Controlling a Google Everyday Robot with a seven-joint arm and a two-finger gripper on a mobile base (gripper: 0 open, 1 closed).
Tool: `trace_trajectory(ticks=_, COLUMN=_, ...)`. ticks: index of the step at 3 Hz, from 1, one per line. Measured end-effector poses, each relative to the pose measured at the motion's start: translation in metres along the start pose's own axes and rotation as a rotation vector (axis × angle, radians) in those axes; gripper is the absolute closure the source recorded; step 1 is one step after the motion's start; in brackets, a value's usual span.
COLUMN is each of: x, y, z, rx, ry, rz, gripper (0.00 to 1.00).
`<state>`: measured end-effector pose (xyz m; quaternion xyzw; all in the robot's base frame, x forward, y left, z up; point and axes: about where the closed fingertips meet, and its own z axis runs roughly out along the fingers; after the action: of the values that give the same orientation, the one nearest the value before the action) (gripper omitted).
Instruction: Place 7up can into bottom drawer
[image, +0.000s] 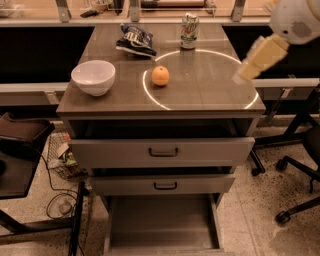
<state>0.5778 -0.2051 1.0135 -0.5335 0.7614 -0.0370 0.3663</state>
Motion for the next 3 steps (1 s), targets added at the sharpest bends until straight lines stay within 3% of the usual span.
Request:
trace_trajectory(ticks=1, x=-0.025, y=-0.049, z=0.028, rx=0.08, ry=-0.212, rz=0.059, gripper=0.0)
trace_trajectory(ticks=2, x=-0.042, y=-0.076, z=0.049, rx=0.146, ry=-0.393, rz=0.123, gripper=0.0)
trace_trajectory(ticks=3, x=-0.047, y=-0.09, z=0.064, rx=0.217, ry=-0.46, rz=0.183, gripper=0.0)
